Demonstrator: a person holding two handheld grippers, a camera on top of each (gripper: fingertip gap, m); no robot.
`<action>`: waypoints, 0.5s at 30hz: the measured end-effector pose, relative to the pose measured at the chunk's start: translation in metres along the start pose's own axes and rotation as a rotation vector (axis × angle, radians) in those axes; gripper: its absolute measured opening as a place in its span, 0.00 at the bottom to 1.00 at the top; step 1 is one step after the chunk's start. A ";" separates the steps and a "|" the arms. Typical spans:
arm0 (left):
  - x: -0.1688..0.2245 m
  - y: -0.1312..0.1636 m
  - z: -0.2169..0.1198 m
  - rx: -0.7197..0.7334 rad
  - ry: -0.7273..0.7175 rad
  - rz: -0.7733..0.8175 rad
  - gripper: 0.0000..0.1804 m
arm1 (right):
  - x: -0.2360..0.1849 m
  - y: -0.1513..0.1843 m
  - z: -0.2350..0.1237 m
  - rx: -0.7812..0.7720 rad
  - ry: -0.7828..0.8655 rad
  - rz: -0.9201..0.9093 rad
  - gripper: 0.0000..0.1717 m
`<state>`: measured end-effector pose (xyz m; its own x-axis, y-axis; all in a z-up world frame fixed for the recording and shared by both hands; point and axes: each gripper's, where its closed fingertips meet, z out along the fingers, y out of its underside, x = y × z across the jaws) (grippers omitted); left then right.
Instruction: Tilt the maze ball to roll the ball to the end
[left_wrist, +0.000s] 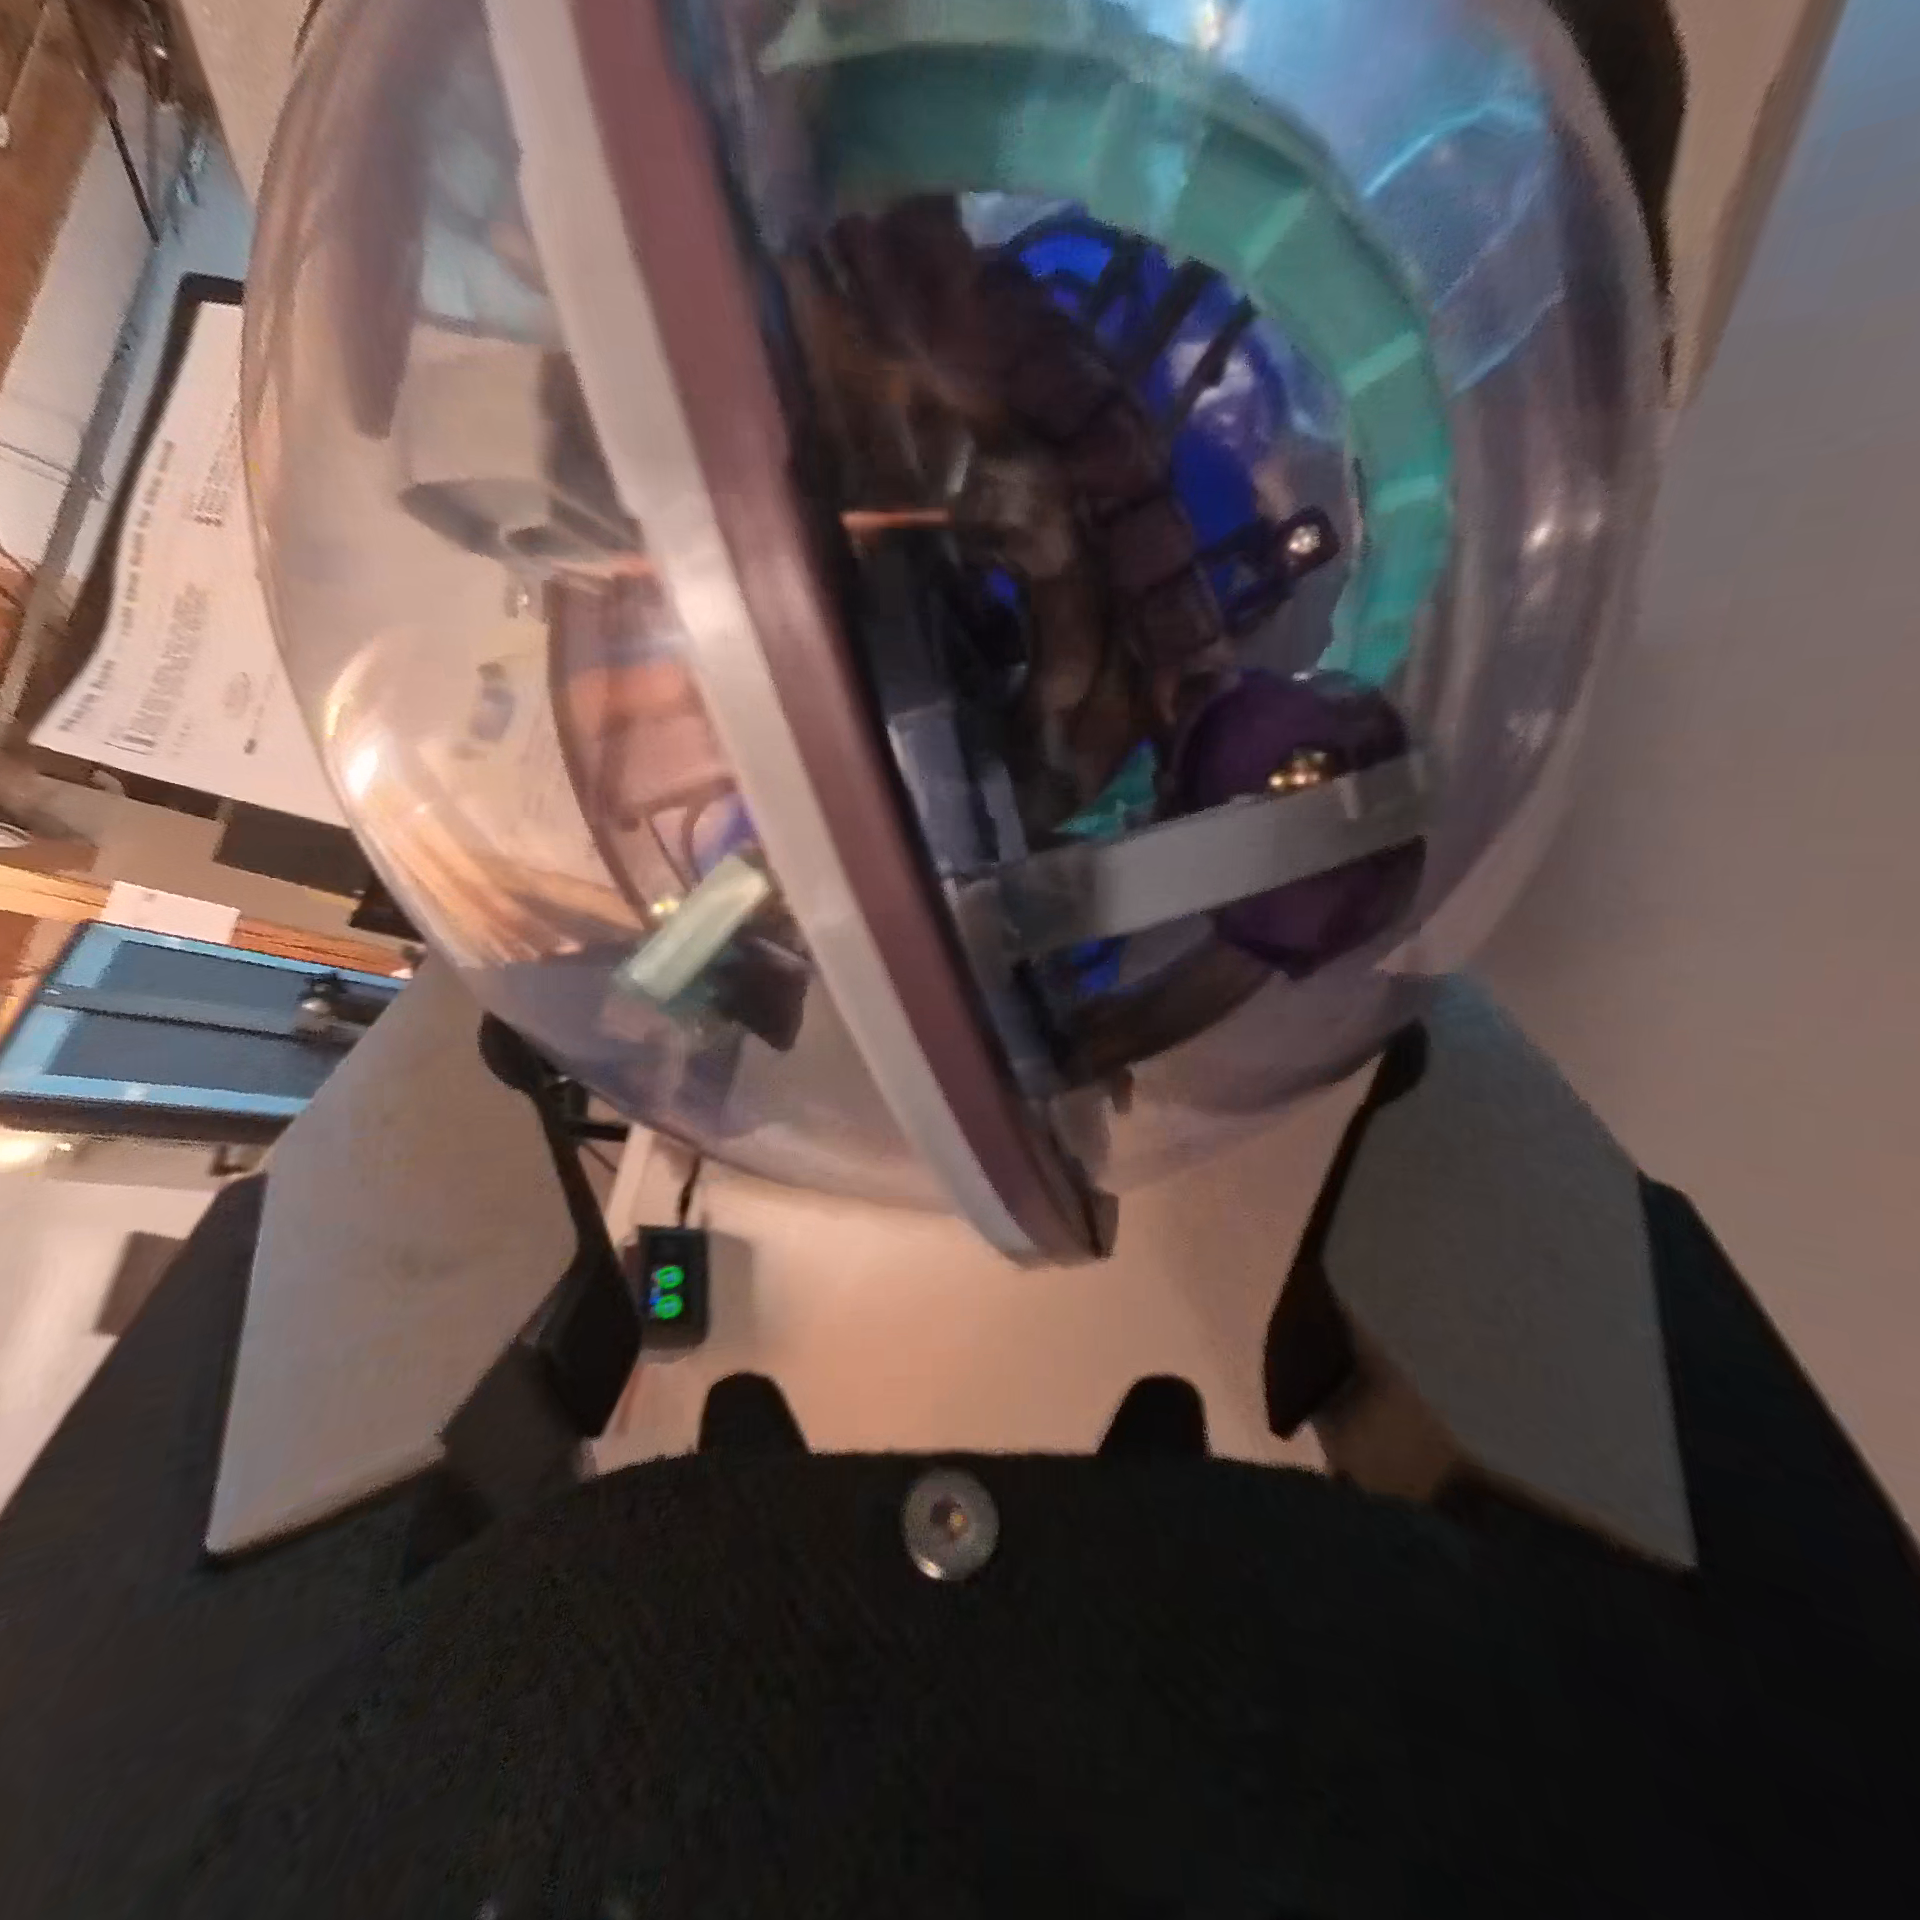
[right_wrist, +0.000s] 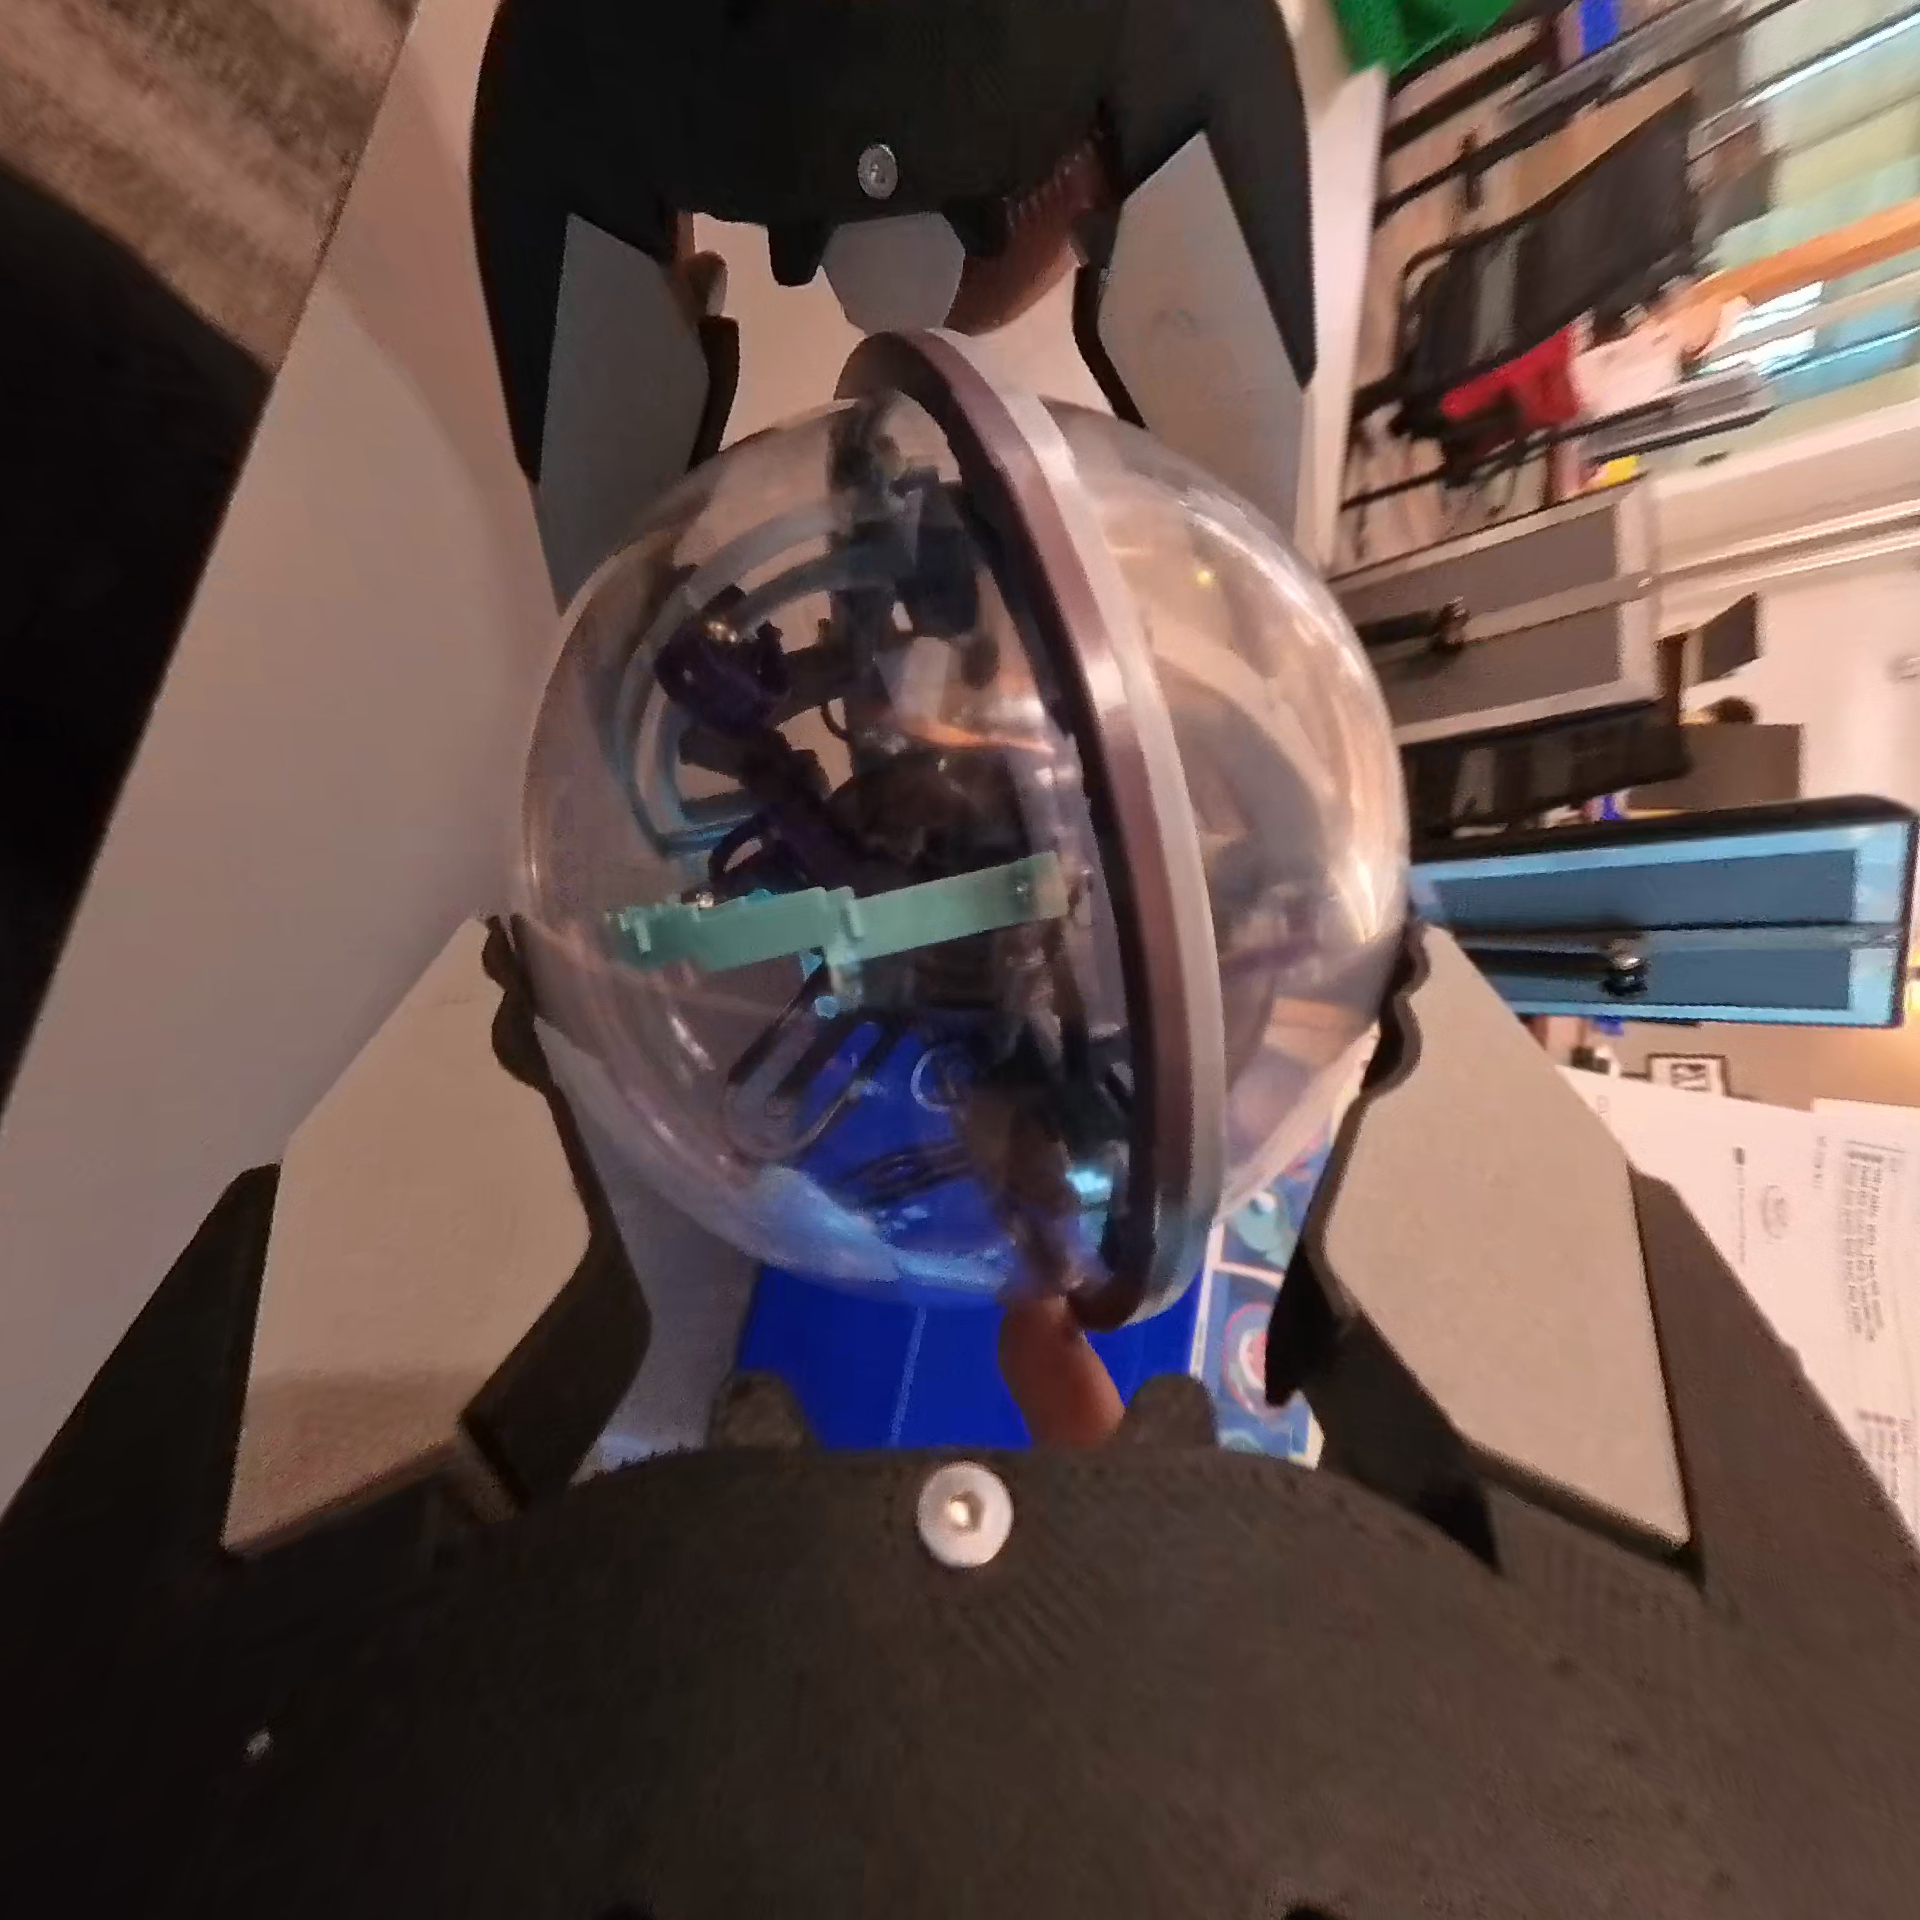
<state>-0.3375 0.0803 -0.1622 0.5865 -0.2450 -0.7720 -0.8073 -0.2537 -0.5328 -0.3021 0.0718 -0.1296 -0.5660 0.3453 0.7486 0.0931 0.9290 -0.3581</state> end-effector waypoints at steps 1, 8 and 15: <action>0.005 -0.001 0.001 0.022 0.004 -0.031 0.87 | -0.003 0.000 -0.001 -0.031 -0.027 -0.003 0.90; 0.022 -0.016 0.009 0.179 0.016 -0.191 0.87 | -0.013 0.001 -0.013 -0.249 -0.163 -0.021 0.90; 0.034 -0.031 0.013 0.267 0.061 -0.334 0.88 | -0.016 -0.003 -0.026 -0.479 -0.289 -0.034 0.90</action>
<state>-0.2935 0.0920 -0.1759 0.8146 -0.2473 -0.5247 -0.5568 -0.0797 -0.8268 -0.2720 0.0668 -0.1264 -0.7704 0.3259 0.5480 0.3944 0.9189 0.0080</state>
